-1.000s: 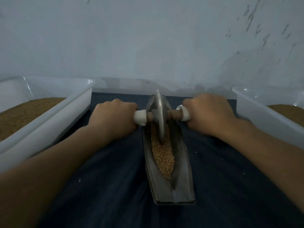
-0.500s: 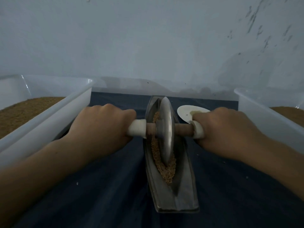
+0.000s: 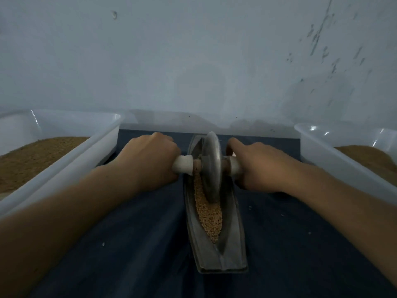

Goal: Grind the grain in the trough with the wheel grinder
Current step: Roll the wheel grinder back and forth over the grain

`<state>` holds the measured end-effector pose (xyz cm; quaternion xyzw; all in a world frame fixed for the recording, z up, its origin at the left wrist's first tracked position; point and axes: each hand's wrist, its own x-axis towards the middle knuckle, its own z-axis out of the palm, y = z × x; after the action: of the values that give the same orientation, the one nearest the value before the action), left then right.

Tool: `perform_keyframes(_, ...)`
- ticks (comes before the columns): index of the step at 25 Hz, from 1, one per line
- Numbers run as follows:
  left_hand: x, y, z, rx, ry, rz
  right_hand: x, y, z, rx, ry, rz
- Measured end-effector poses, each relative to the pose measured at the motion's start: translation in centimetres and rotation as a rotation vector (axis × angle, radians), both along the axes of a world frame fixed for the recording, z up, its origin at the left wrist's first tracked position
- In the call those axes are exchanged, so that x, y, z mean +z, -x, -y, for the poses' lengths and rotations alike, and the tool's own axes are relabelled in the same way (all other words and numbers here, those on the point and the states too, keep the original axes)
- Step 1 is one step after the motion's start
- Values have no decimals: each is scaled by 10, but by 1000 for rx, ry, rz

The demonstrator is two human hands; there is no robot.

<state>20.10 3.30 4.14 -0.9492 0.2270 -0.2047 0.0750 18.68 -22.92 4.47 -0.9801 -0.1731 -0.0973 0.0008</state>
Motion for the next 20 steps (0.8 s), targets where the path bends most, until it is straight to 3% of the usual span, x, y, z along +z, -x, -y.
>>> perform_keyframes(10, -2, 10, -14, 82, -3, 20, 0, 10, 7, -126, 59, 27)
perform_keyframes(20, -10, 11, -1, 40, -27, -19, 1, 27, 9, -8, 95, 168)
